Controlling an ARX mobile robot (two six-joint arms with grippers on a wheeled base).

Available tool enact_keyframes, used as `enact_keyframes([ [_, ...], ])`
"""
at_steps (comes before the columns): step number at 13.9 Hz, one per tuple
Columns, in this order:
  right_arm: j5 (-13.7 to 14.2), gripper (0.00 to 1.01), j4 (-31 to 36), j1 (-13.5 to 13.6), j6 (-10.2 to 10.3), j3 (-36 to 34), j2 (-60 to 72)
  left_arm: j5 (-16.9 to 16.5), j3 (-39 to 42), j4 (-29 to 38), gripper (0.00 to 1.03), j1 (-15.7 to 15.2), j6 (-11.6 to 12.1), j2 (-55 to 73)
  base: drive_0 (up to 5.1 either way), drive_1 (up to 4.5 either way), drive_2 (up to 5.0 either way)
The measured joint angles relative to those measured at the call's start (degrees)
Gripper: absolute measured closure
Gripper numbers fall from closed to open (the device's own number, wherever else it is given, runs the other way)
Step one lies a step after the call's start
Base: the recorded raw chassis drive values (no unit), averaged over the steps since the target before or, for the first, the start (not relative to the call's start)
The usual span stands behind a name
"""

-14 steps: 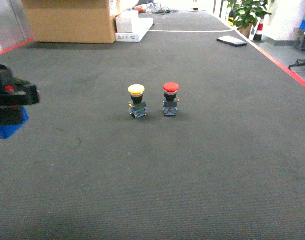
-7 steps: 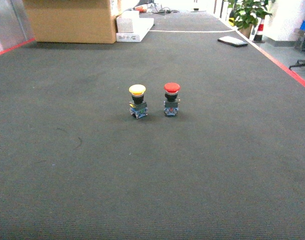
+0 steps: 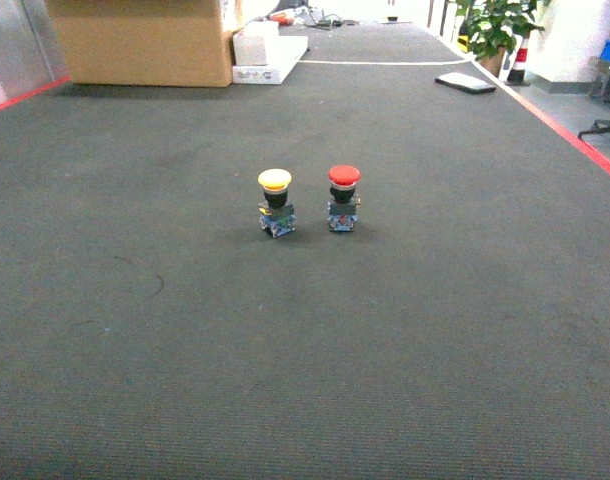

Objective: Pick blue part to blue bin on bottom shelf

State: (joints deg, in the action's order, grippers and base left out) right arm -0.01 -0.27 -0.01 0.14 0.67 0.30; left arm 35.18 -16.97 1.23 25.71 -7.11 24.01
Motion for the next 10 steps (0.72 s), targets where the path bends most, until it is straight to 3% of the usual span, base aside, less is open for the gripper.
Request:
enact_keyframes([
  [10,0.00,0.03,-0.13,0.00,0.00,0.00,0.00,0.00,0.00,0.00,0.59,0.00,0.00,0.15,0.0,0.00,0.0],
])
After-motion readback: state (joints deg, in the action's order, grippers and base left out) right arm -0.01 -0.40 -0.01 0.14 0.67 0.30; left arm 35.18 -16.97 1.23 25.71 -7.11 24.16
